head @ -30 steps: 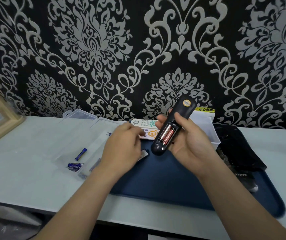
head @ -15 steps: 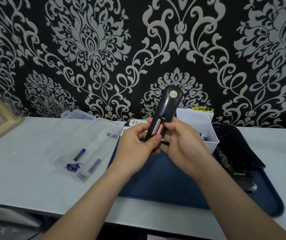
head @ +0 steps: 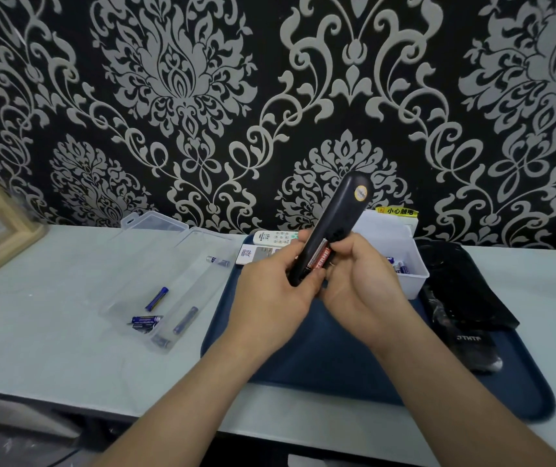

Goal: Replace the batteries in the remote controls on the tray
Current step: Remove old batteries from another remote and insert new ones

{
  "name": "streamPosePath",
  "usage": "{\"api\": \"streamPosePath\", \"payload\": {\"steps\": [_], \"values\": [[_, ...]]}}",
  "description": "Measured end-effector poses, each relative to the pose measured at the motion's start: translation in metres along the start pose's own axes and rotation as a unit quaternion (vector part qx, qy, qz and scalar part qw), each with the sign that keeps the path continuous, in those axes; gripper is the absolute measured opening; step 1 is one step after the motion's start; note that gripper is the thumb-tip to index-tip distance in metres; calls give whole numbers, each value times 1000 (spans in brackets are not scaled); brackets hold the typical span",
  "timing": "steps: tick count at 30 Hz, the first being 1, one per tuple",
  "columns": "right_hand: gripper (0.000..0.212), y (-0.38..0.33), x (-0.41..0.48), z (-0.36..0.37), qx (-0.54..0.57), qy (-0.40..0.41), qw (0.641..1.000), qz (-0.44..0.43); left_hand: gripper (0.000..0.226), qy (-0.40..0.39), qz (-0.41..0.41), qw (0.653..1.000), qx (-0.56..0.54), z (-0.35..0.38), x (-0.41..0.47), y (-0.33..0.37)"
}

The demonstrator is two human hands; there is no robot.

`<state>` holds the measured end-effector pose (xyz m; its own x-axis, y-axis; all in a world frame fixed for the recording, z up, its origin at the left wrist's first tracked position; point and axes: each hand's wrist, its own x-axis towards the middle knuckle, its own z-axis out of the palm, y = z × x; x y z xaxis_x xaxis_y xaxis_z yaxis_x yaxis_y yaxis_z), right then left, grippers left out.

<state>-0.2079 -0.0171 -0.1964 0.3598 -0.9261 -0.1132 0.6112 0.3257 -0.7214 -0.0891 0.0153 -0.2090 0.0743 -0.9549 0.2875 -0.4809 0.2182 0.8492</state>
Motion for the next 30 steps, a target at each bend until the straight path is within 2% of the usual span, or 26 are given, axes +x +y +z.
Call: {"api": "streamPosePath", "payload": {"steps": [4,6,8,11,13,15,17,20,22,24,30], "values": [[33,1,0,-2,28,4,1000,4,46,4,7,1000,8,3,-1,-1],[35,2,0,-2,-3,12,1000,3,31,-4,2,1000,-10,4,-1,0],[36,1,-1,-1,-51,13,999,-9,14,-17,-29,997,-76,2,1,7],[26,-5,-1,-2,-91,0,995,-42,23,-64,-84,978,-183,-3,4,15],[28,-8,-1,-2,-87,-1,995,-43,25,-102,-85,973,-189,-6,5,15],[33,-7,-2,-2,-80,-2,996,-38,23,-126,-67,979,-148,-10,6,13],[34,-6,-2,-2,-72,0,997,-34,17,-107,-11,994,-19,-15,8,10],[35,-8,-3,-3,-58,-15,998,-28,26,21,109,977,184,-23,8,12],[38,-10,-3,-4,-77,-24,996,-29,32,59,200,953,219,-26,8,13],[39,-9,-4,-3,-91,-27,995,-32,33,56,268,931,242,-25,9,11],[37,-7,-5,-1,-88,-32,996,-9,37,35,308,903,297,-29,11,8]]}}
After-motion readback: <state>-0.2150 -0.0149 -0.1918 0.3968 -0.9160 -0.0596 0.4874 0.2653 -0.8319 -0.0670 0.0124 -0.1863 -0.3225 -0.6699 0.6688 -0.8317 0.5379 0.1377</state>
